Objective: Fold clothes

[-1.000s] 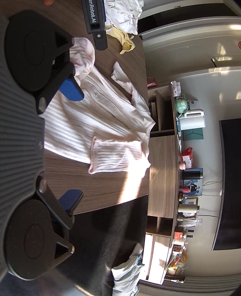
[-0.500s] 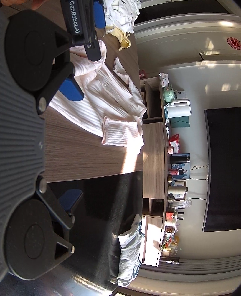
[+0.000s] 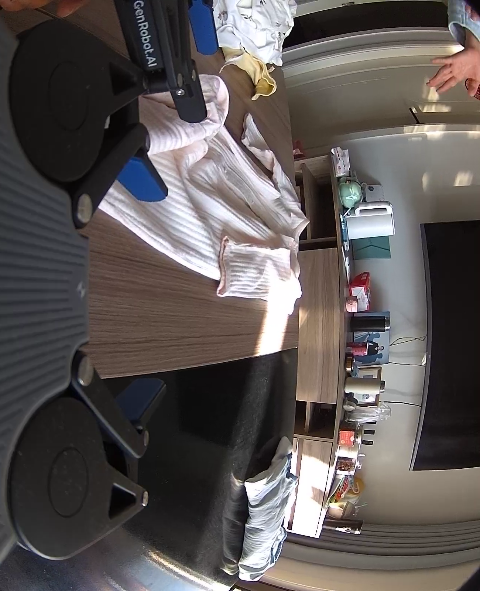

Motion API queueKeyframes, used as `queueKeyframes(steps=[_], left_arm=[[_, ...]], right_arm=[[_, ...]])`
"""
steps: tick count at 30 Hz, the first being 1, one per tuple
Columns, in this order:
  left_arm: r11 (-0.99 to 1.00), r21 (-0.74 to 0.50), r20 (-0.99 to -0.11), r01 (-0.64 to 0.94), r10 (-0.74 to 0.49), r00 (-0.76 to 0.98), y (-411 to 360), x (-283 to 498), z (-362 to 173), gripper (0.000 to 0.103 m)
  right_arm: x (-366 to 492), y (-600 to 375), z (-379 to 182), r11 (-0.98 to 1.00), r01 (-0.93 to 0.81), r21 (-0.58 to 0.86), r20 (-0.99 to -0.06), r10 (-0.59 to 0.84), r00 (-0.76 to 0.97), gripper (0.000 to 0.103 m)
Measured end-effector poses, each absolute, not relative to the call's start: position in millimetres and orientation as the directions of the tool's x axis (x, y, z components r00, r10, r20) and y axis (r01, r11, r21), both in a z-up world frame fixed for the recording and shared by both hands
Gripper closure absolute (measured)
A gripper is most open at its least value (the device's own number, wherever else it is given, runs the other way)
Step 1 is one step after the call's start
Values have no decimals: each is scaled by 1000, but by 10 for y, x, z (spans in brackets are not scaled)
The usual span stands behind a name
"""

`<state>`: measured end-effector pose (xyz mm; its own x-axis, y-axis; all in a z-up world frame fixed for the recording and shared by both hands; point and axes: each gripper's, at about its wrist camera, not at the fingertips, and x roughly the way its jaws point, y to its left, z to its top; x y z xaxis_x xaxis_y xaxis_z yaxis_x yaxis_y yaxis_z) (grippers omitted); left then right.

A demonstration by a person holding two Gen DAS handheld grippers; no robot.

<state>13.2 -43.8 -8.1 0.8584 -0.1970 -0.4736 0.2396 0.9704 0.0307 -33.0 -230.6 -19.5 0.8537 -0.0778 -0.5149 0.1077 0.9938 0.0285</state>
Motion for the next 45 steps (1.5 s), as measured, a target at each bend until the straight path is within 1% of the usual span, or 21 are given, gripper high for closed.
queueKeyframes(steps=[7,9,10,12,15,17,21,23,25,30,34,38,41,44,45], left_arm=[[988,-11,-479,152,-139,867,-209,427,67,19],[992,-19,-507,124,-117,854,-130,637,119,19],[993,-24,-537,112,-107,837,-81,812,148,19],[994,-24,-565,104,-99,819,-26,1031,177,19],[994,1,-580,110,-89,810,34,1398,220,19],[994,17,-606,109,-76,792,62,1698,211,19],[995,7,-673,97,-67,737,110,2205,103,20],[996,37,-700,87,-37,714,88,2396,45,20],[995,24,-718,93,-47,694,72,2536,4,20],[995,15,-745,102,-57,664,9,2719,-86,23],[992,40,-736,124,-55,675,-53,2730,-84,23],[992,-3,-743,126,-86,664,-25,2772,-69,24],[991,-9,-755,134,-94,649,-22,2804,-81,25],[988,5,-761,153,-95,641,-48,2811,-91,29],[987,5,-762,160,-100,640,-50,2807,-94,33]], right_arm=[[-176,-2320,-99,994,100,35,-514,-68,855,0],[-21,-2310,-59,996,79,30,-520,-52,852,0],[83,-2312,-39,997,68,35,-529,-39,847,0],[328,-2332,-7,997,49,61,-559,-6,829,0],[686,-2334,22,997,46,63,-591,0,806,0],[844,-2313,53,998,49,45,-594,-12,805,0],[1027,-2277,100,999,25,37,-578,1,816,0],[1136,-2293,68,999,16,32,-590,6,808,0],[1283,-2322,13,999,17,32,-610,6,792,0],[1422,-2358,-62,999,16,32,-617,8,787,0],[1453,-2396,-125,999,23,37,-625,5,780,0],[1470,-2438,-143,999,34,41,-629,-1,777,0],[1498,-2456,-126,999,35,33,-628,-6,778,0],[1579,-2489,-104,999,35,42,-635,0,772,0],[1611,-2496,-102,998,34,43,-640,1,768,0]])
